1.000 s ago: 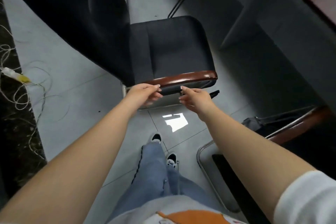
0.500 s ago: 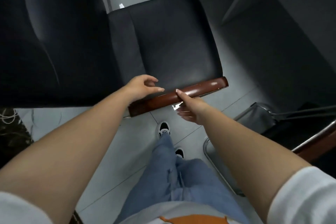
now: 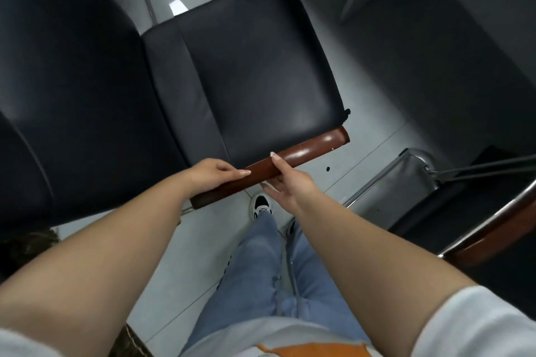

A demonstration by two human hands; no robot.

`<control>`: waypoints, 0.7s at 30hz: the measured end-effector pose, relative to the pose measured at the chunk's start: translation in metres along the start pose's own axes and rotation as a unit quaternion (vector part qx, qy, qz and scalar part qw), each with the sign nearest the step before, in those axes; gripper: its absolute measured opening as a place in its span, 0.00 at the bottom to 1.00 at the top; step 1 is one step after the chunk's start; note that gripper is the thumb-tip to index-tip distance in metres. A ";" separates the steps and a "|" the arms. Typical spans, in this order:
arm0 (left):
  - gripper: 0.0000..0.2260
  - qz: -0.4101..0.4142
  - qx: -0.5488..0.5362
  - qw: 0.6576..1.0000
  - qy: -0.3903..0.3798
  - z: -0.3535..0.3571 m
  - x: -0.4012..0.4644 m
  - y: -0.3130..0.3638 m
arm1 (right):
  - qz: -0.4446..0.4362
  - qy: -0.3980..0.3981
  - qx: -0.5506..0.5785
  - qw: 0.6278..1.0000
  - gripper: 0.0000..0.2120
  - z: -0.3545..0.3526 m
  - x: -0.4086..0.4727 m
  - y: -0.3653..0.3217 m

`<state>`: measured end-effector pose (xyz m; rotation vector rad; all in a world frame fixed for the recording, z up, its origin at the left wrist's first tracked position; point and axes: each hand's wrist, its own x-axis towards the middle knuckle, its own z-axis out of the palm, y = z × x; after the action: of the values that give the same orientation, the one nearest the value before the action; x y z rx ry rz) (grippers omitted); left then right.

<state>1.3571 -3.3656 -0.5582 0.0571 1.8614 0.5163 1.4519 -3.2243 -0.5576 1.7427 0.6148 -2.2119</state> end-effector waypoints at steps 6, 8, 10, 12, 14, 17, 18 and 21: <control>0.09 0.004 -0.022 1.000 0.021 0.015 -0.001 0.026 | 0.001 -0.004 -0.076 0.997 0.22 -0.016 -0.008 -0.035; 0.08 0.008 -0.030 0.999 0.019 0.027 -0.001 0.039 | -0.008 0.008 -0.105 0.994 0.23 -0.027 -0.011 -0.048; 0.08 0.003 -0.045 0.999 0.016 0.042 0.000 0.054 | -0.016 0.017 -0.126 0.992 0.22 -0.041 -0.014 -0.062; 0.10 -0.004 -0.066 0.998 0.009 0.058 0.001 0.066 | -0.018 0.025 -0.142 0.989 0.21 -0.054 -0.015 -0.073; 0.11 -0.006 -0.088 0.996 0.005 0.075 0.002 0.080 | -0.022 0.032 -0.158 0.987 0.21 -0.069 -0.016 -0.085; 0.12 -0.007 -0.105 0.994 0.008 0.100 0.006 0.099 | -0.030 0.048 -0.182 0.982 0.21 -0.092 -0.014 -0.101; 0.12 -0.008 -0.107 0.994 0.006 0.108 0.009 0.106 | -0.035 0.054 -0.185 0.981 0.21 -0.100 -0.012 -0.106; 0.12 -0.018 -0.127 0.992 0.005 0.122 0.012 0.118 | -0.047 0.061 -0.196 0.978 0.22 -0.114 -0.009 -0.115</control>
<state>1.4389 -3.2163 -0.5553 -0.1497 1.7899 0.7259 1.5001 -3.0691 -0.5516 1.6744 1.0980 -1.8838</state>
